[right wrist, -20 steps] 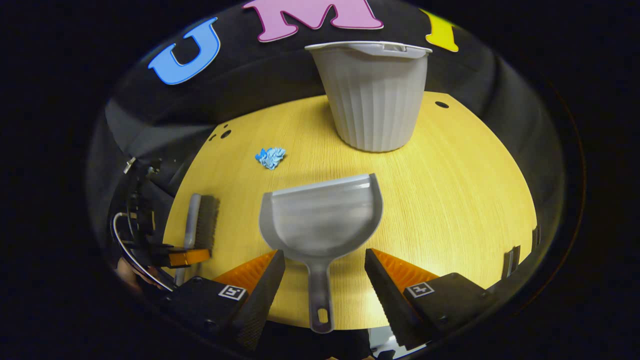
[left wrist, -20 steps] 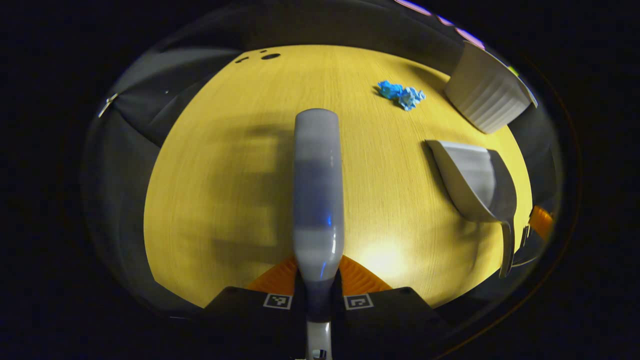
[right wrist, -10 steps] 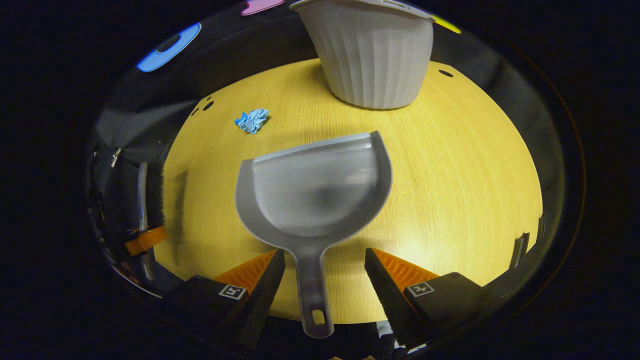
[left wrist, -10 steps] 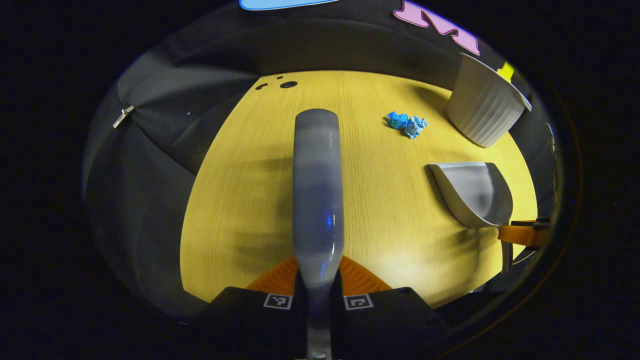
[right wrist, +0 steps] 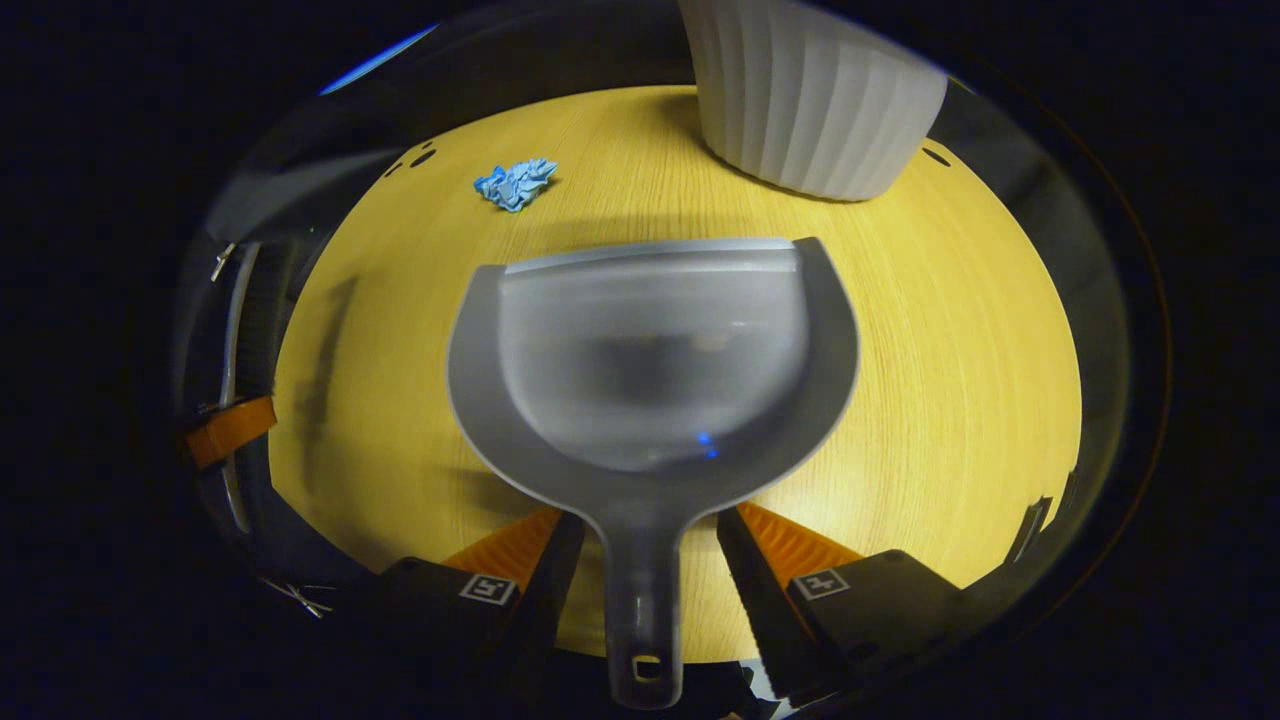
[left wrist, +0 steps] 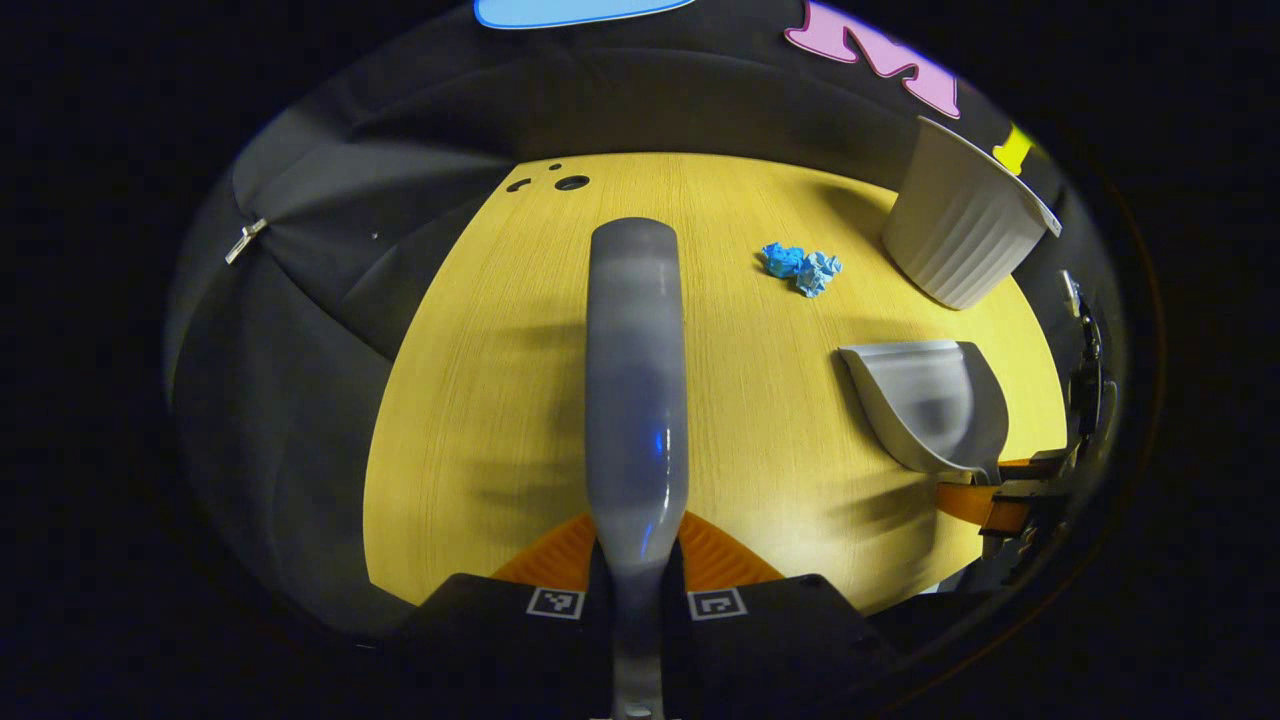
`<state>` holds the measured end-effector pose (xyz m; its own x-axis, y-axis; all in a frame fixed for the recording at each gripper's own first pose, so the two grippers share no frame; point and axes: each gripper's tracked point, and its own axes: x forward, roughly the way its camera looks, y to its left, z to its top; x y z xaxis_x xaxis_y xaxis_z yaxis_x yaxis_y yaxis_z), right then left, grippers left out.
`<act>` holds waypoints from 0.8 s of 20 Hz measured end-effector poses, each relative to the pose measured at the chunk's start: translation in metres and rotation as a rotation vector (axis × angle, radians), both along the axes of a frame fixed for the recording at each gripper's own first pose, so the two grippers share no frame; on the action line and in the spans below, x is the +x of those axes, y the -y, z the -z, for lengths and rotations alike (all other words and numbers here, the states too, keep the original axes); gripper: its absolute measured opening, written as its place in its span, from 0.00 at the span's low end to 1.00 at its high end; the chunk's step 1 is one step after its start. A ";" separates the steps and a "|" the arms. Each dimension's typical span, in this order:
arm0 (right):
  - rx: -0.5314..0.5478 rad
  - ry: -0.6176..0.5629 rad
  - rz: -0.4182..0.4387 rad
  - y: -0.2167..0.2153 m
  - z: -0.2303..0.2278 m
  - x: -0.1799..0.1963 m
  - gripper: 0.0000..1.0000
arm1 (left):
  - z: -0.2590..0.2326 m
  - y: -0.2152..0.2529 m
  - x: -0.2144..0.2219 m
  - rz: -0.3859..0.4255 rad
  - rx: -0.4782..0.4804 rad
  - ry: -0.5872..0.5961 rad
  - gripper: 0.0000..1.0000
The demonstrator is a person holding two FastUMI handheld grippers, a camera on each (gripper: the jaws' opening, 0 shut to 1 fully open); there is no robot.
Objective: Pick up the small broom and dustpan from the desktop, sweep the trash into the dustpan with the broom, and then empty the trash into the garbage bin.
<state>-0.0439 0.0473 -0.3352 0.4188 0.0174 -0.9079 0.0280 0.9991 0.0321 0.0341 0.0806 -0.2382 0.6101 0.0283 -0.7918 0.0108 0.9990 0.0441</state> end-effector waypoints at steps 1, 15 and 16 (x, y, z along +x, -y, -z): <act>-0.011 -0.021 -0.004 0.000 0.003 -0.002 0.80 | -0.002 0.000 0.004 -0.005 -0.005 0.004 0.23; 0.040 -0.071 -0.157 0.026 -0.002 0.000 0.33 | 0.004 0.007 0.126 0.165 0.076 -0.024 0.23; 0.026 -0.075 -0.185 0.032 -0.001 0.001 0.40 | 0.006 0.008 0.137 0.187 0.090 -0.044 0.23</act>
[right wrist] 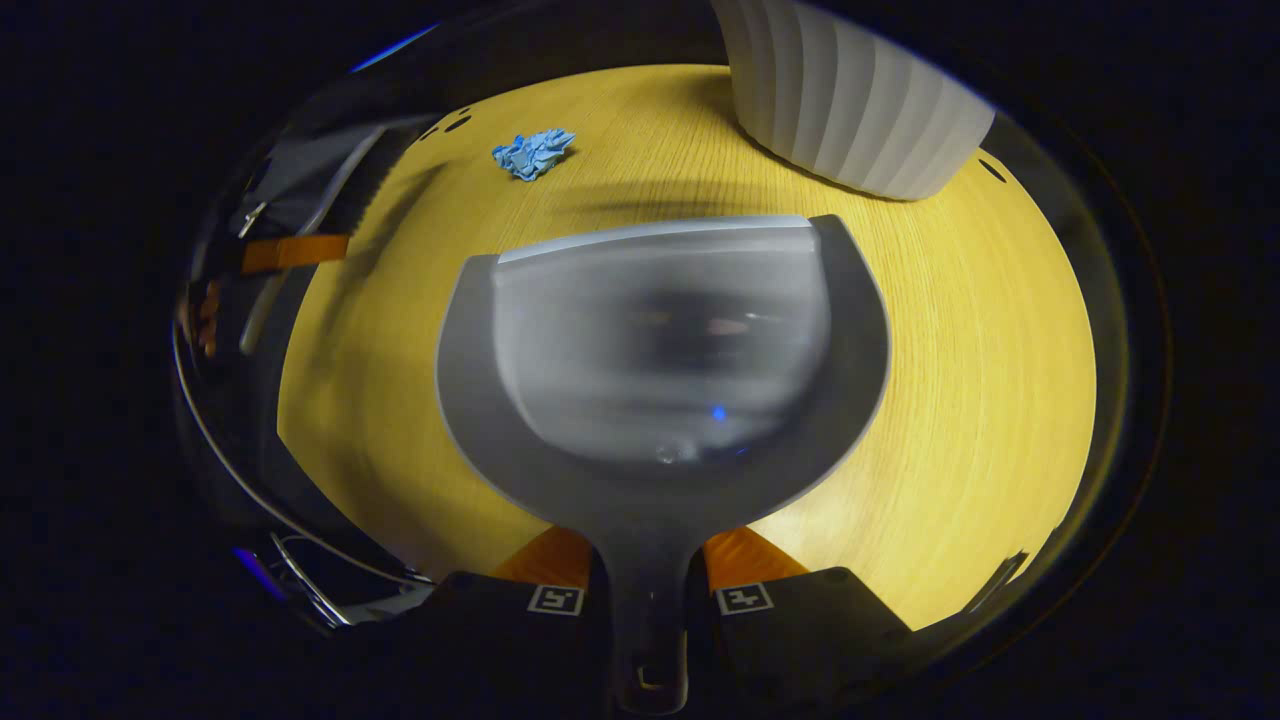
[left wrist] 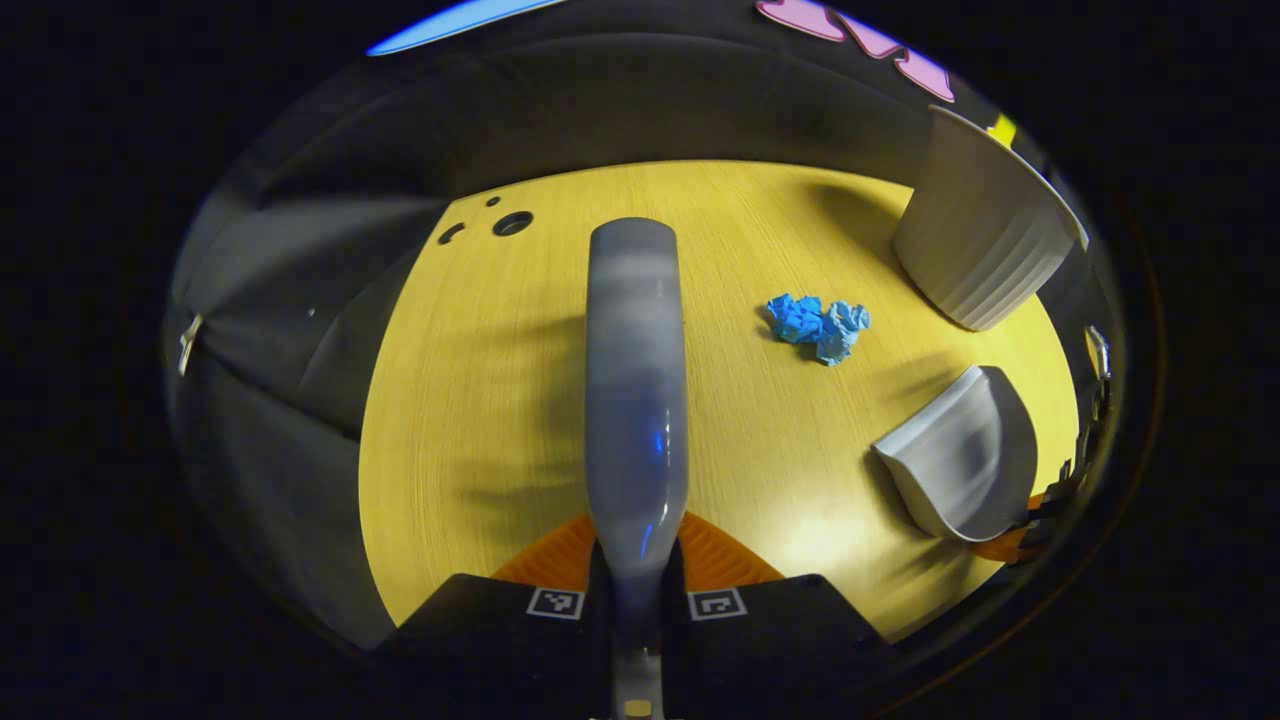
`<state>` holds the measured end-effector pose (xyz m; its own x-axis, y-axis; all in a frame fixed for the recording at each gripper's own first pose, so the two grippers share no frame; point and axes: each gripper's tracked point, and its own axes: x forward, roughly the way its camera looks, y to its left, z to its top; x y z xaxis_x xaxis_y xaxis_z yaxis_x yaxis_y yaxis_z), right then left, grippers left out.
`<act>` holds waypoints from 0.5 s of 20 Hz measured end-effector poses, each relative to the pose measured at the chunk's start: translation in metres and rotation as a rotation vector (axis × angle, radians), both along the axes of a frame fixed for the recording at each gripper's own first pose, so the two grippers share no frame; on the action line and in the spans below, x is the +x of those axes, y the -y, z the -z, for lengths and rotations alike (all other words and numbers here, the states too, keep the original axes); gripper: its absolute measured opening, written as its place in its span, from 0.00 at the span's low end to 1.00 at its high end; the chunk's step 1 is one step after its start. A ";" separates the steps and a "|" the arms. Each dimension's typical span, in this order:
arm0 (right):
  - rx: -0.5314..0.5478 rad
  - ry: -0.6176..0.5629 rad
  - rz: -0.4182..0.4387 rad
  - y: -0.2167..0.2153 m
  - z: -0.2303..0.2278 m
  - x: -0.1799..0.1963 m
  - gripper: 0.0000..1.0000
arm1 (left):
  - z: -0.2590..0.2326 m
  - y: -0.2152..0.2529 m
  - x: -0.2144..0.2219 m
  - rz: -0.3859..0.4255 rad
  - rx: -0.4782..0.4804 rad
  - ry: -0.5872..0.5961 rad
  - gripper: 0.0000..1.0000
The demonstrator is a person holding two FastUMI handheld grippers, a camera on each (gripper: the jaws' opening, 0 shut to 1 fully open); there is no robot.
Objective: Pick up the small broom and dustpan from the desktop, sweep the trash into the dustpan with the broom, and then empty the trash into the garbage bin.
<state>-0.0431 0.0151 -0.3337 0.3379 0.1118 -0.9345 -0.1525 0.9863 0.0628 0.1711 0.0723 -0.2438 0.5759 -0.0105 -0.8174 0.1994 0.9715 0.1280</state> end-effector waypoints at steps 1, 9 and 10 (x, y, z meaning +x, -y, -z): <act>-0.009 -0.002 -0.023 0.007 -0.002 0.000 0.33 | 0.002 0.000 0.012 0.017 0.019 -0.013 0.23; -0.035 0.007 -0.164 0.028 -0.012 0.012 0.33 | 0.030 0.017 0.068 0.234 0.231 -0.151 0.19; -0.035 0.006 -0.173 0.029 -0.012 0.014 0.33 | 0.028 0.021 0.072 0.265 0.257 -0.155 0.23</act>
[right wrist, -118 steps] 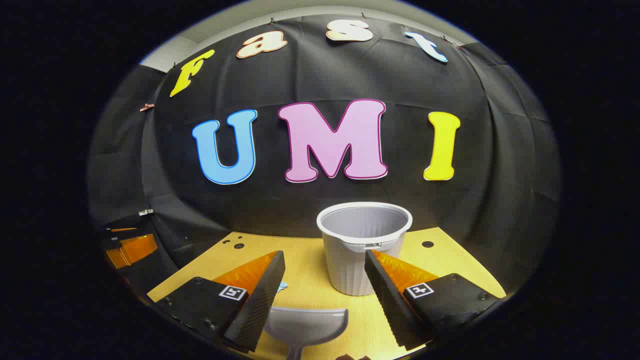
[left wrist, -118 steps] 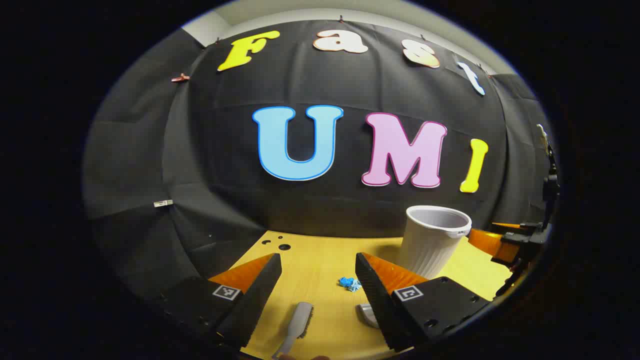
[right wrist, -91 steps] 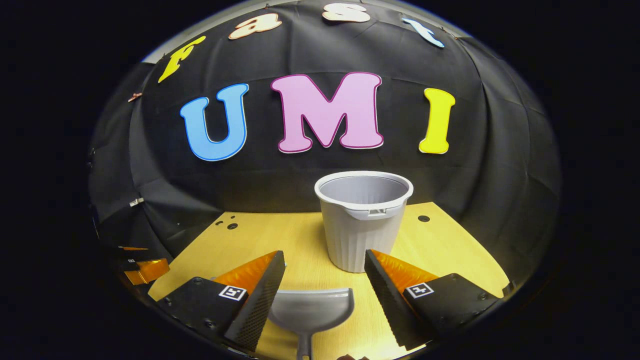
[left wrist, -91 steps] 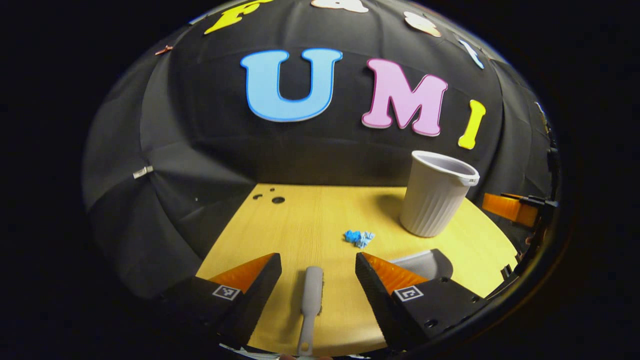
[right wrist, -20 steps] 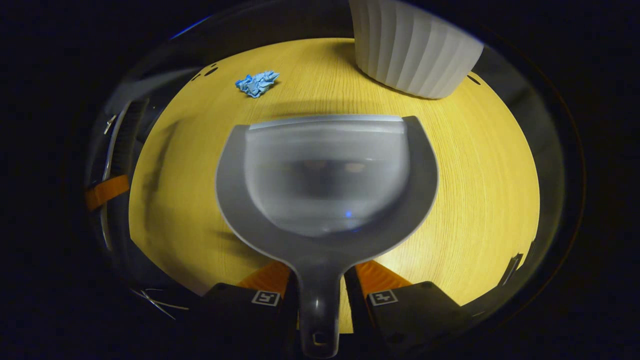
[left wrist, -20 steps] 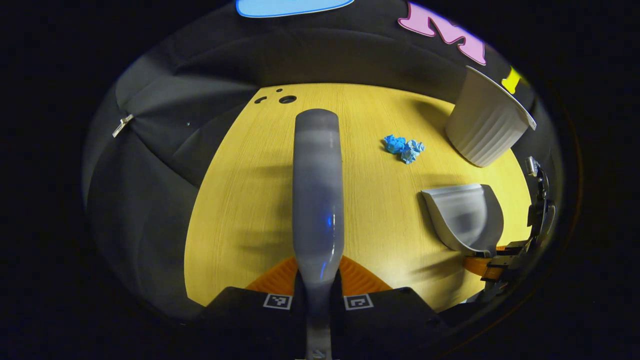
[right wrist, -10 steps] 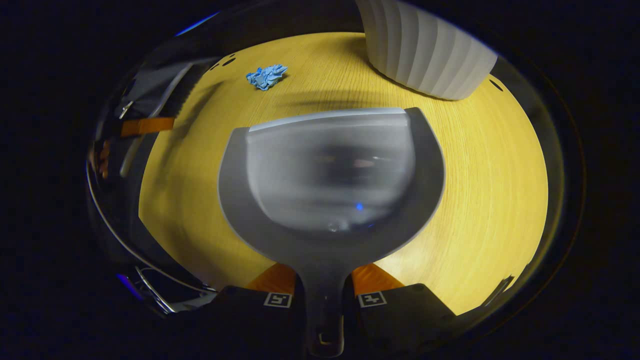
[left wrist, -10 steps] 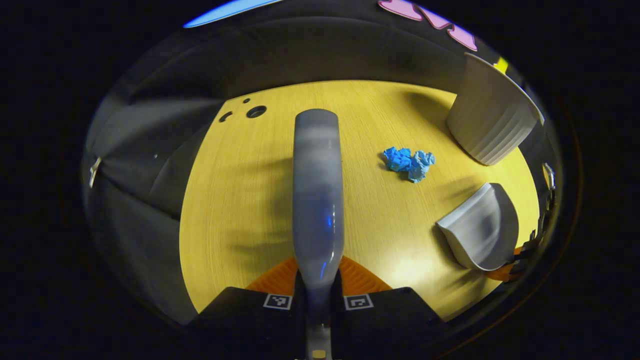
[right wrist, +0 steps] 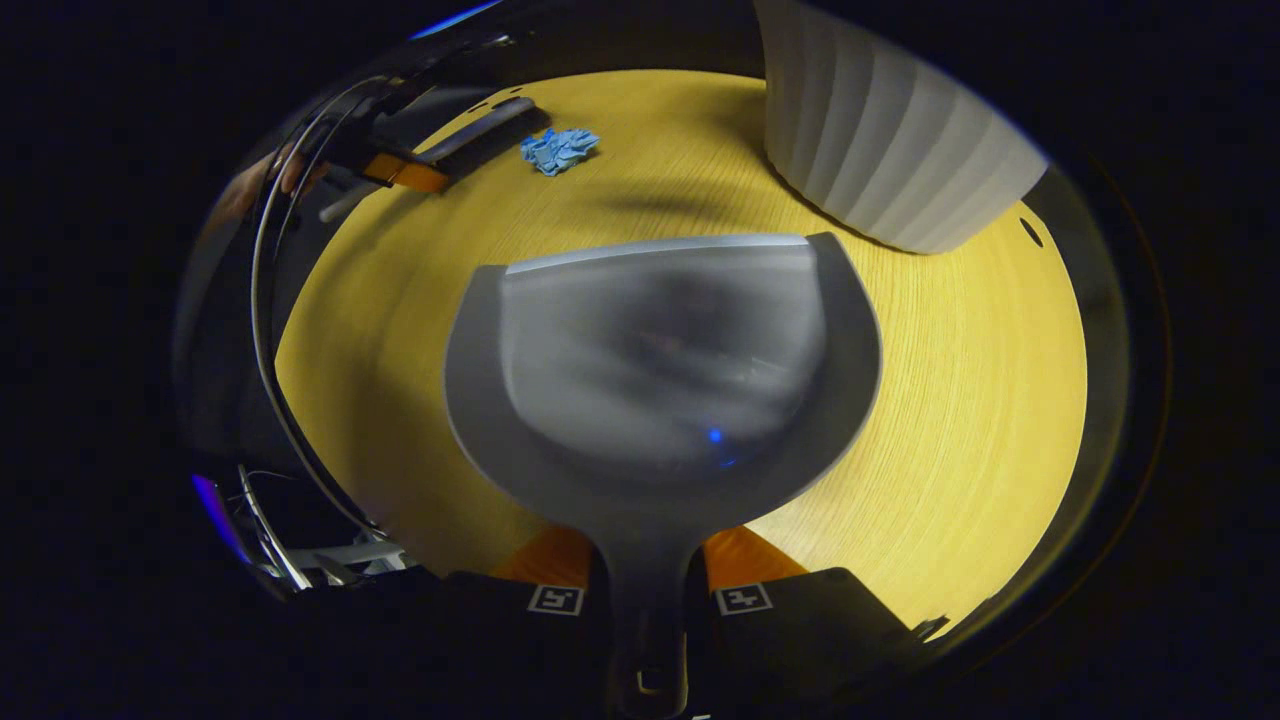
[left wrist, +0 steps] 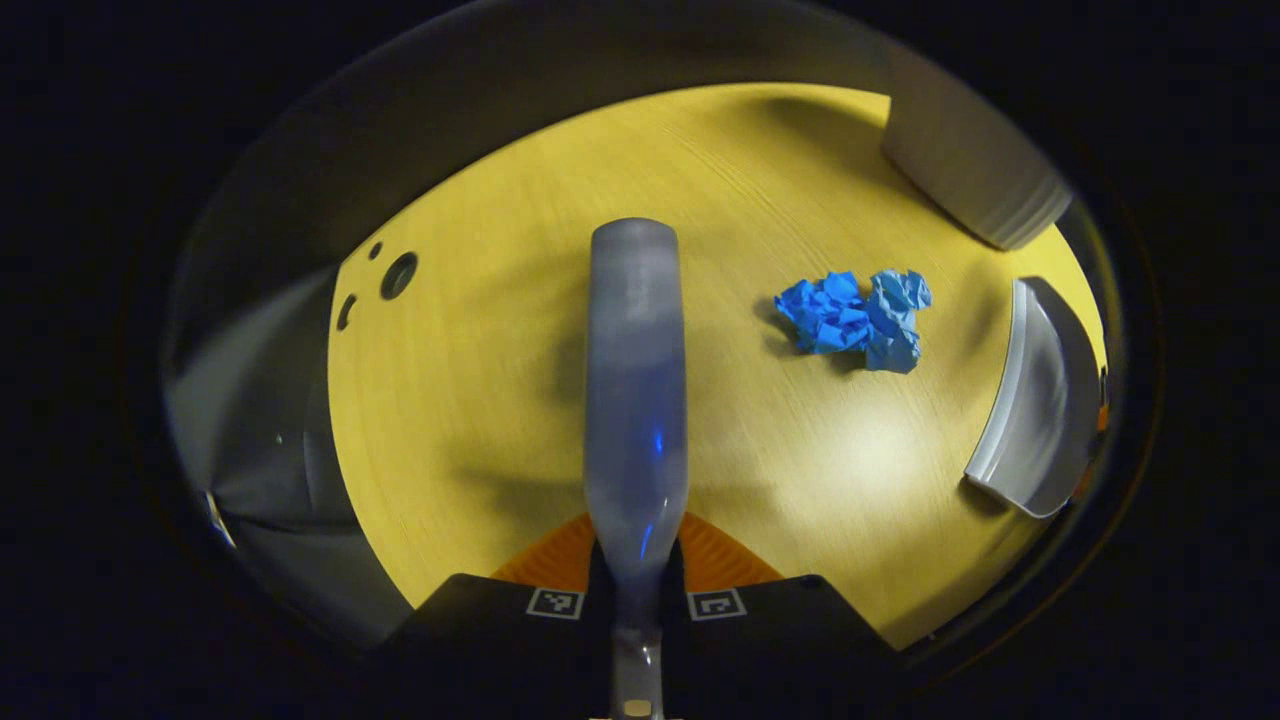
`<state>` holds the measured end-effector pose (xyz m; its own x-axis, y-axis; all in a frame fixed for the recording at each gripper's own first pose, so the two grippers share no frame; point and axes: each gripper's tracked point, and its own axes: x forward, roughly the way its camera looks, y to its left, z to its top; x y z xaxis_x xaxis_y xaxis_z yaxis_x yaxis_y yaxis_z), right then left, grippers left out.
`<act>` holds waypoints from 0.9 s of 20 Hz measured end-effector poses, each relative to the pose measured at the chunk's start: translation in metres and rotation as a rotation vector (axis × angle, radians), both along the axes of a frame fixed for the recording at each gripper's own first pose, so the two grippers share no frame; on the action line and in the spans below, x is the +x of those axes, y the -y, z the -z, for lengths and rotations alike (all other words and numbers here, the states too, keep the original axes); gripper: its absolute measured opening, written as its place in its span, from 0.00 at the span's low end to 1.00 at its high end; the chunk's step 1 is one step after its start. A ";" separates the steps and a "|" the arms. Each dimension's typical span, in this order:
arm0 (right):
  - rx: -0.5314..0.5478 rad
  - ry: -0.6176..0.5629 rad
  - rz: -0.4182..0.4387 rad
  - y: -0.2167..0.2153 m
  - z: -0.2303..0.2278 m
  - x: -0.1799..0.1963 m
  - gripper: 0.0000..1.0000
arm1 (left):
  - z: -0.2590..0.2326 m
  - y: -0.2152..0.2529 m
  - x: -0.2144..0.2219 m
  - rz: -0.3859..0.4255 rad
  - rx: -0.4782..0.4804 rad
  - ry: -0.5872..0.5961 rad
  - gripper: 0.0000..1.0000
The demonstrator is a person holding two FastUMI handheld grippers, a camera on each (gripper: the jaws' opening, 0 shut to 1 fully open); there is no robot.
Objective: Pick up the small broom and dustpan from the desktop, sweep the trash into the dustpan with the broom, and then empty the trash into the garbage bin.
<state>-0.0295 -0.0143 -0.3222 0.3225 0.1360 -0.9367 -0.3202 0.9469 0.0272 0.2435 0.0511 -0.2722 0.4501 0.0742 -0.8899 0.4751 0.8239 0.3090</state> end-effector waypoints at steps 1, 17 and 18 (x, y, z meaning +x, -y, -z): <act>0.002 0.000 -0.005 0.001 0.001 0.001 0.33 | -0.001 0.005 0.005 0.033 0.023 -0.001 0.23; 0.010 0.036 -0.072 0.008 0.008 0.010 0.33 | 0.021 0.153 -0.093 0.445 -0.118 -0.228 0.24; 0.010 0.039 -0.072 0.007 0.007 0.010 0.33 | 0.024 0.160 -0.107 0.436 -0.148 -0.266 0.24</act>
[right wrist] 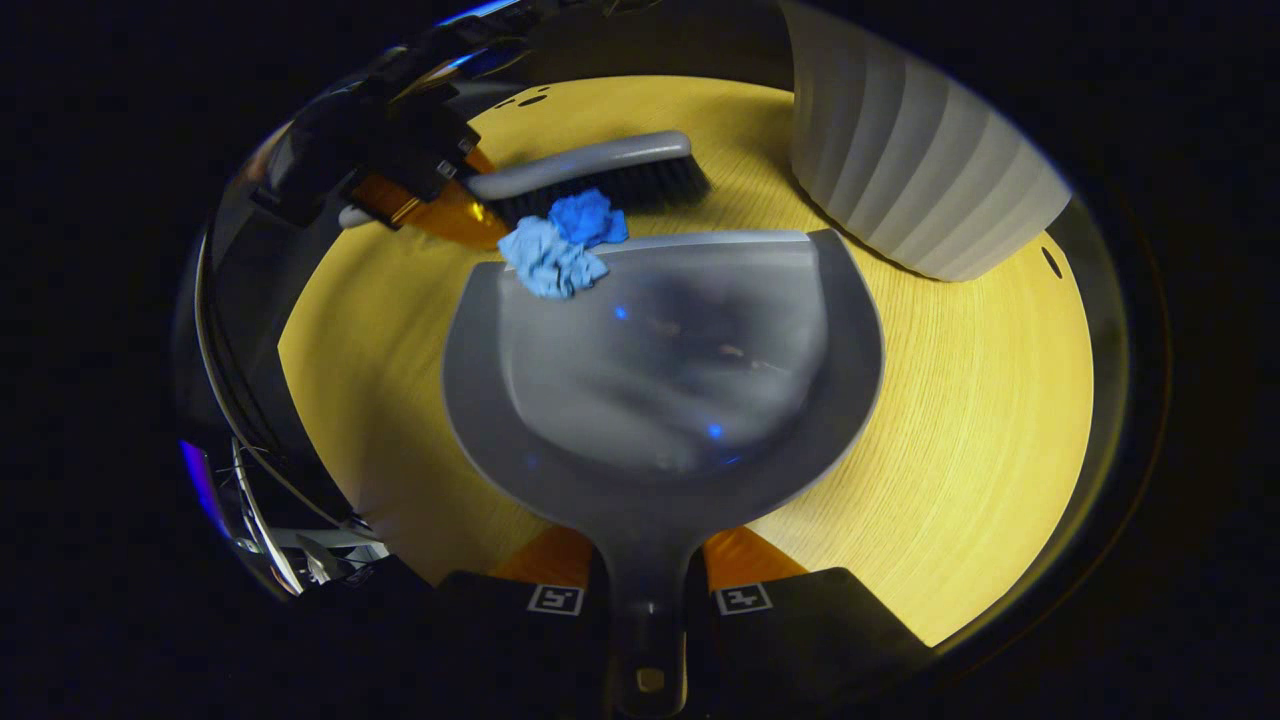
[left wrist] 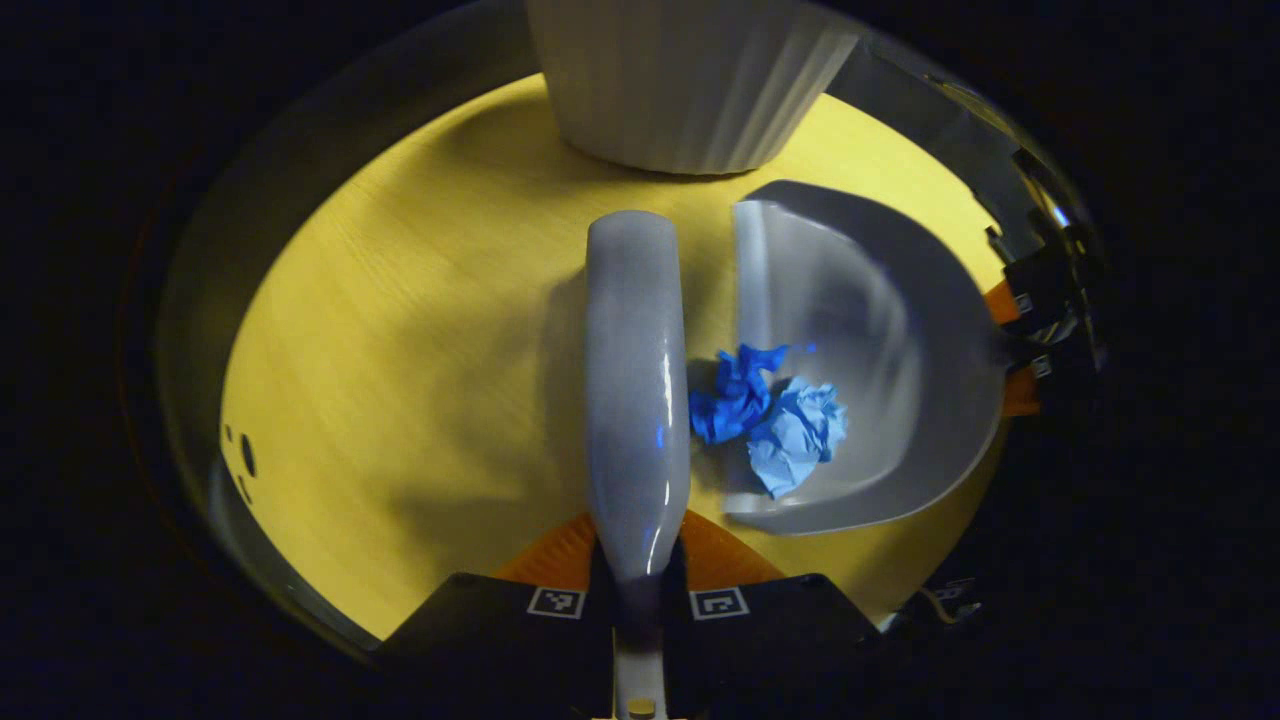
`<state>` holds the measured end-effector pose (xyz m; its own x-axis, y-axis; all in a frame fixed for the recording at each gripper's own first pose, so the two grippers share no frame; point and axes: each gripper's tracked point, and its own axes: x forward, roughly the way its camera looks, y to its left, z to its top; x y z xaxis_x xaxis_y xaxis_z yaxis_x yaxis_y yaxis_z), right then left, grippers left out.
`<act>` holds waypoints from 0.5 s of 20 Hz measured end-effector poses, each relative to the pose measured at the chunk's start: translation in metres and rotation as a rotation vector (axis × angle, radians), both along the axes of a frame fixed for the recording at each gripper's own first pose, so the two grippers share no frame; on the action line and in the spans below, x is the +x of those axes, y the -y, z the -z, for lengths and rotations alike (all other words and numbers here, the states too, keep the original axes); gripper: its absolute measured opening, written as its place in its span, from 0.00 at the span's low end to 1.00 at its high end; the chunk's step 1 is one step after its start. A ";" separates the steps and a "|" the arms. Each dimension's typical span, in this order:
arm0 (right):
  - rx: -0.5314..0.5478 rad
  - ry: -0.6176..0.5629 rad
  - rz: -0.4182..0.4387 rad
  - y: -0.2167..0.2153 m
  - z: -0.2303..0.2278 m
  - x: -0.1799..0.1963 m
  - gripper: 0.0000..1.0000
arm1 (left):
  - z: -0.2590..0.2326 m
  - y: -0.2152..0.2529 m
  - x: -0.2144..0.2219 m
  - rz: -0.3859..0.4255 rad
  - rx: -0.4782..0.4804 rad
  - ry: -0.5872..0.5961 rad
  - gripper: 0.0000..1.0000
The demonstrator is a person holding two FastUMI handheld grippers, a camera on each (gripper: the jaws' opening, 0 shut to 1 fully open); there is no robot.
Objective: Pick up the small broom and dustpan from the desktop, sweep the trash into the dustpan with the broom, and then empty the trash into the garbage bin.
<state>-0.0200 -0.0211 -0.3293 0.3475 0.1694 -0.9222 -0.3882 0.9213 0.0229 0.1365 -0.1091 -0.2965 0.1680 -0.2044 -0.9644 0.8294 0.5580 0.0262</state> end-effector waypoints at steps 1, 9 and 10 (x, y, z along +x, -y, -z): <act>-0.006 0.005 -0.006 0.000 -0.001 -0.001 0.33 | 0.000 0.002 -0.009 -0.007 0.010 -0.004 0.24; 0.036 0.040 0.013 -0.003 -0.006 0.001 0.33 | -0.005 0.000 -0.040 -0.160 -0.008 -0.067 0.27; 0.046 0.042 0.019 -0.003 -0.007 0.001 0.33 | -0.006 -0.007 -0.039 -0.190 -0.007 -0.032 0.24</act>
